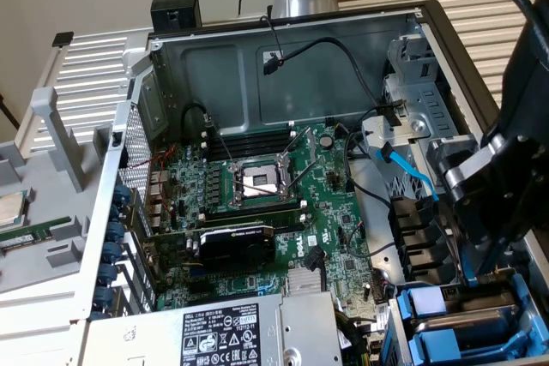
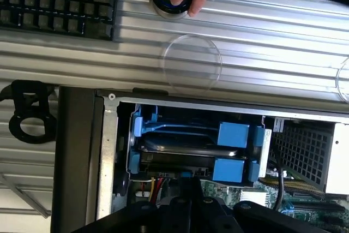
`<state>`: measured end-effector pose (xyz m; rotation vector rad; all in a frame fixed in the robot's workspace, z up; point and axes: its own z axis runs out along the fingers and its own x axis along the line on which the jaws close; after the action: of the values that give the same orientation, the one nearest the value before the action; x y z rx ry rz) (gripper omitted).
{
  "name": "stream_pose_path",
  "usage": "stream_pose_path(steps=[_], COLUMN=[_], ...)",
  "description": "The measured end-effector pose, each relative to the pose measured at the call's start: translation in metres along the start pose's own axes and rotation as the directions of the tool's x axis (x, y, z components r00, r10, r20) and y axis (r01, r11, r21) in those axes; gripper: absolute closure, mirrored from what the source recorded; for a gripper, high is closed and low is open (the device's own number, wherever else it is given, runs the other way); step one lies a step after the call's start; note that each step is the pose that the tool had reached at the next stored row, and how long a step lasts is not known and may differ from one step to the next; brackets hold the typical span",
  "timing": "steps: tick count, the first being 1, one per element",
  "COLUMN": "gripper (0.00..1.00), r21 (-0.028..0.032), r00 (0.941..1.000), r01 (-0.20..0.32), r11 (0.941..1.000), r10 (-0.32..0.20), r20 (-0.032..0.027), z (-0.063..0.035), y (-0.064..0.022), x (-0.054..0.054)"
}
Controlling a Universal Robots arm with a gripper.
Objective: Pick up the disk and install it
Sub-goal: 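Insert the second disk wire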
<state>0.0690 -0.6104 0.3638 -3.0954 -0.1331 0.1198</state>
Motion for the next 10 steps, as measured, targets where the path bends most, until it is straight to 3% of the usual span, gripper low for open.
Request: stream_pose_path(steps=[5, 10], gripper=[0.89, 0.89], r21=[-0.0003, 0.0], r00=[1.0, 1.0], r01=[0.0, 0.0], r11=[1.0, 1.0], r10=[0.0, 0.0], r20=[-0.0039, -0.0052], z=[-0.0132, -0.0177], y=[-0.0013, -0.0017], x=[-0.001, 0.0])
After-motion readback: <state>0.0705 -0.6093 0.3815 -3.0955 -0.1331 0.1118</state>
